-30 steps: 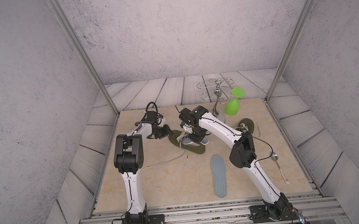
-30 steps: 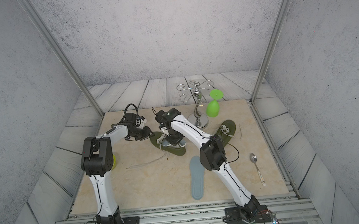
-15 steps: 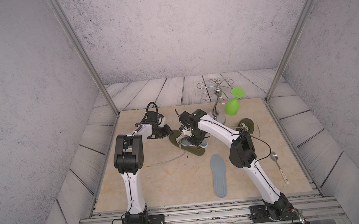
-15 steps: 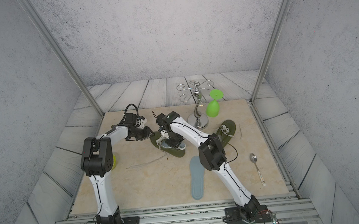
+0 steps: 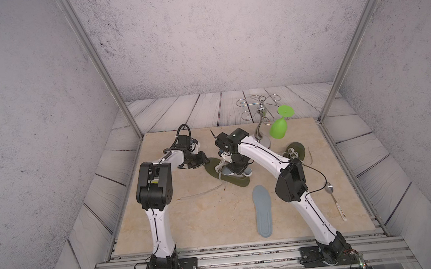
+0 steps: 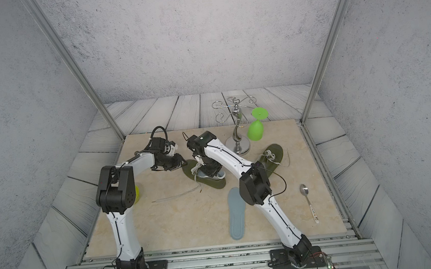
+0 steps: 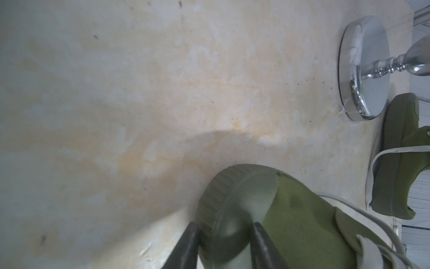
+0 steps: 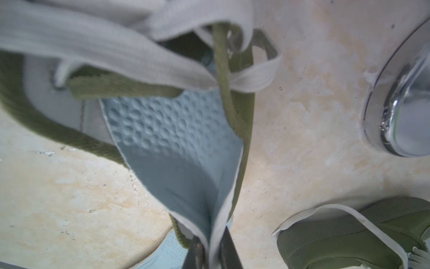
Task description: Insert the insole into the shoe
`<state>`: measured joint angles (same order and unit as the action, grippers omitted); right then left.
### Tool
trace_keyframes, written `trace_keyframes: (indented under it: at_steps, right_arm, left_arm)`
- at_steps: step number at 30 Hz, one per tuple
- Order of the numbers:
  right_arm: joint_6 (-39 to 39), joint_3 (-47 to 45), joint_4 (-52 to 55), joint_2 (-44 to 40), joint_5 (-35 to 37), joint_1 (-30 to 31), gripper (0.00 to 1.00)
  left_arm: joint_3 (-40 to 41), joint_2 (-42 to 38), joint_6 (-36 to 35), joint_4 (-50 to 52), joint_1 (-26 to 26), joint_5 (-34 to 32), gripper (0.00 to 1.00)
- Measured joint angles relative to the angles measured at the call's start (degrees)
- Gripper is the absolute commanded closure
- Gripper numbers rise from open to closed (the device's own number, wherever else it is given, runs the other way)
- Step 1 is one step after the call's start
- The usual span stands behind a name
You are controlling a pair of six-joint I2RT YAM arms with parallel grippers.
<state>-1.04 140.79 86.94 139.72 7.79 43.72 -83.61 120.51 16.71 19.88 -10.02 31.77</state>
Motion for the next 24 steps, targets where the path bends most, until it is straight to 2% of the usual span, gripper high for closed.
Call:
trace_keyframes:
  at_steps: [10,18,24]
  right_arm:
    - [-0.9,4.3,1.6,1.4,-0.6,1.0,0.96]
    - [0.0,-7.3,-8.4,1.1,-8.3,-0.4,0.97]
    - [-0.1,-12.5,-14.9,-1.3,-9.8,-2.3,0.97]
  left_arm:
    - [0.7,0.0,1.3,-0.9,-0.3,0.2,0.61]
    - [1.7,-0.5,1.4,-2.6,-0.4,0.4,0.61]
    - [1.9,-0.6,1.6,-2.9,-0.4,0.4,0.61]
